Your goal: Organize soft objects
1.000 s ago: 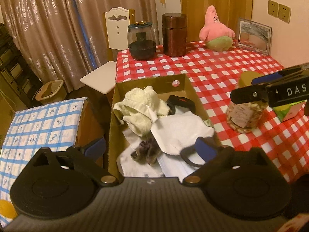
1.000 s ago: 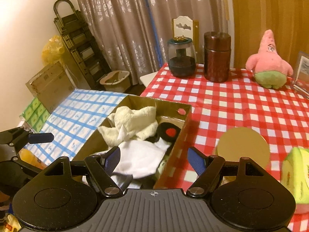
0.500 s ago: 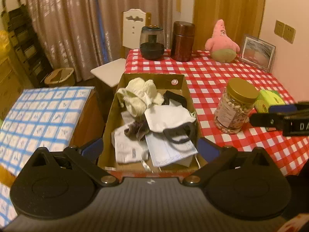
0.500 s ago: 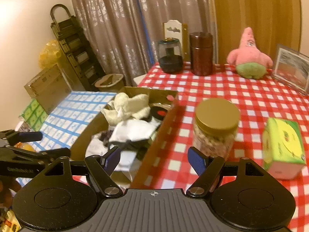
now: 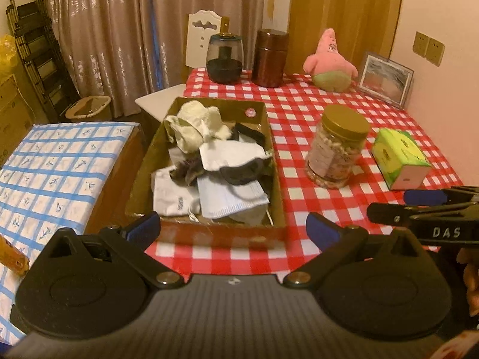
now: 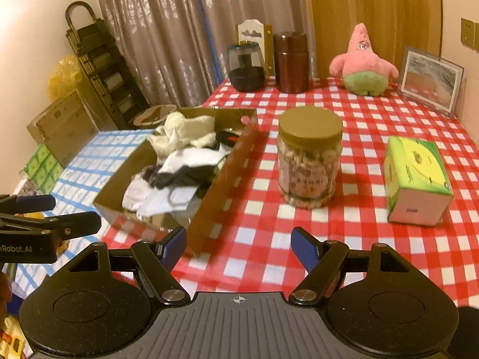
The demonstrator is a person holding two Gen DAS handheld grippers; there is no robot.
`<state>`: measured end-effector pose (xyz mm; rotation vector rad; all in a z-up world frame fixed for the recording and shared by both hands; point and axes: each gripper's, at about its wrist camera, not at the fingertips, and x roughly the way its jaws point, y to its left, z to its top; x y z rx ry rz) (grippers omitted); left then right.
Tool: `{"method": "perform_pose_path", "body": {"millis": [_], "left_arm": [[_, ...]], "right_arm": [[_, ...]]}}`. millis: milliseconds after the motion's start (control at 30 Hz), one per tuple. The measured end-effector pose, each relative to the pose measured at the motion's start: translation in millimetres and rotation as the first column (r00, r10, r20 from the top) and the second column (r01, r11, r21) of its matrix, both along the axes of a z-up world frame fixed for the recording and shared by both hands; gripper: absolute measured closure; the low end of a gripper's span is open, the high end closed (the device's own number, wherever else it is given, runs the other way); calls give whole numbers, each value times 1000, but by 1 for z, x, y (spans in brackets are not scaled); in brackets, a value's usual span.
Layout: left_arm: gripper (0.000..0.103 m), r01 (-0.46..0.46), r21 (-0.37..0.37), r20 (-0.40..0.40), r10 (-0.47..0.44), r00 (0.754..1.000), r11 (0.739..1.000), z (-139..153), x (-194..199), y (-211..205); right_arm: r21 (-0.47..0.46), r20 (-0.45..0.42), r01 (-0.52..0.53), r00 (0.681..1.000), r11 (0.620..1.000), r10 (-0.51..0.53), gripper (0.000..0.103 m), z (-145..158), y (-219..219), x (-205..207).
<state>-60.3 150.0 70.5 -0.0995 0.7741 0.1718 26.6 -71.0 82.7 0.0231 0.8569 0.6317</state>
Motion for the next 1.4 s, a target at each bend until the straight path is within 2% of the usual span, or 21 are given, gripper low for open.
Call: {"method": "perform_pose_path", "body": {"millis": [367, 533, 1000, 1400], "left_arm": [[1, -3, 34, -31, 4, 1000, 999, -16, -10, -15], [1, -29, 1, -46, 29, 999, 1000, -27, -15, -11], [1, -73, 11, -75, 73, 994, 997, -43, -22, -8], [1, -73, 10, -79, 73, 994, 997, -45, -23, -10]], "right_arm": [[-33, 6, -15, 1000, 999, 15, 27, -17, 2, -18], [-33, 15, -19, 1000, 999, 19, 27, -18, 2, -20], [-52, 7, -41, 999, 998, 42, 27, -25, 3, -31], [-52, 2, -38, 999, 998, 38, 27, -24, 3, -32]]}}
